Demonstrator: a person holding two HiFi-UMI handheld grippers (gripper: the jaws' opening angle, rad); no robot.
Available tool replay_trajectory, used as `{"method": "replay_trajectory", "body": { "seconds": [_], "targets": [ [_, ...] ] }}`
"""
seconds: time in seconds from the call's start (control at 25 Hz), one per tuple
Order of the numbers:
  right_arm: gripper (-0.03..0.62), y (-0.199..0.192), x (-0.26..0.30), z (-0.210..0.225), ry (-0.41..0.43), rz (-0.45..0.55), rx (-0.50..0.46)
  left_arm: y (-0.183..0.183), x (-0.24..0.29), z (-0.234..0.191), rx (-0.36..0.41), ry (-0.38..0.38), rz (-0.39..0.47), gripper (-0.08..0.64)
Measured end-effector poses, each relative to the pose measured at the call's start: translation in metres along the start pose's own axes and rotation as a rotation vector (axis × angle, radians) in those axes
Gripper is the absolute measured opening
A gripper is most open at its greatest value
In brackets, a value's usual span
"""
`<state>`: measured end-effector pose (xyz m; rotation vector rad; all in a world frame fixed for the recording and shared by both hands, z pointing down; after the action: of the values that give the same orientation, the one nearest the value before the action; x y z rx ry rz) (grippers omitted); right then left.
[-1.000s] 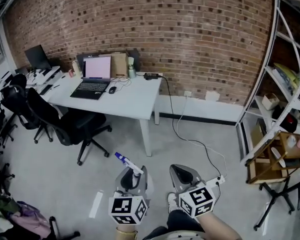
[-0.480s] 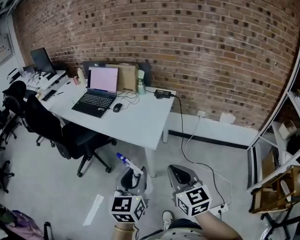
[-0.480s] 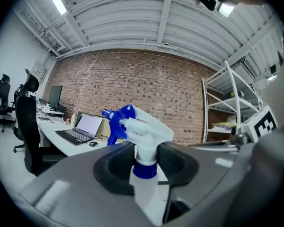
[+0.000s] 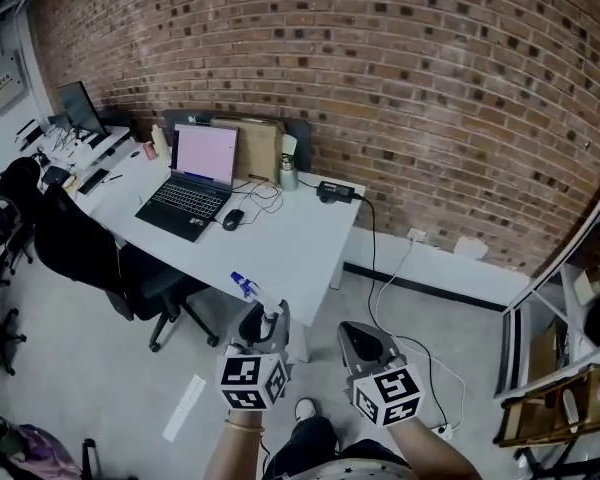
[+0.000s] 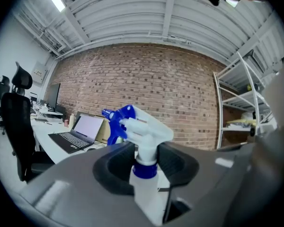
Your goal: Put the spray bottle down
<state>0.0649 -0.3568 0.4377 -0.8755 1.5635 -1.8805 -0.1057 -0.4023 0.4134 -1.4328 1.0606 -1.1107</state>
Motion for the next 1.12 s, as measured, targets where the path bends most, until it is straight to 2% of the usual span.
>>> {"method": "replay_trajectory", "body": {
  "seconds": [0.28, 0.52, 0.64, 0.8, 0.96, 1.12],
  "targets": [
    [-0.003, 0.0, 0.041, 0.036, -0.014, -0.037, 0.014, 0.006, 0.092, -0.02, 0.01, -0.007, 0.023, 0.138],
    [-0.003, 0.0, 0.084, 0.058, -0.008, -0.071, 0.029, 0.009, 0.156, -0.033, -0.012, -0.013, 0.038, 0.138],
    [-0.003, 0.001, 0.1, 0.068, -0.001, -0.077, 0.035, 0.009, 0.182, -0.035, 0.002, -0.009, 0.043, 0.138],
    [-0.003, -0.002, 0.113, 0.078, 0.002, -0.082, 0.05, 0.002, 0.203, -0.035, 0.021, -0.002, 0.036, 0.14],
    [-0.003, -0.002, 0.12, 0.085, 0.005, -0.086, 0.057, 0.003, 0.209, -0.039, -0.001, 0.015, 0.03, 0.141],
    [-0.003, -0.003, 0.124, 0.084, 0.013, -0.088, 0.067, 0.006, 0.212, -0.041, 0.0, -0.001, 0.014, 0.156]
  ]
}}
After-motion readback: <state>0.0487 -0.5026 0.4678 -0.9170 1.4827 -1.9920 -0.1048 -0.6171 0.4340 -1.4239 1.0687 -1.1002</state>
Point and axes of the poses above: the fingertips, and each gripper's own axes: x forward along the fingers, z to its right, y out of its top, the point moved 6 cm from there along -x, backward along the fingers, and after that the axes turned 11 degrees about y, right-handed, at the moved point
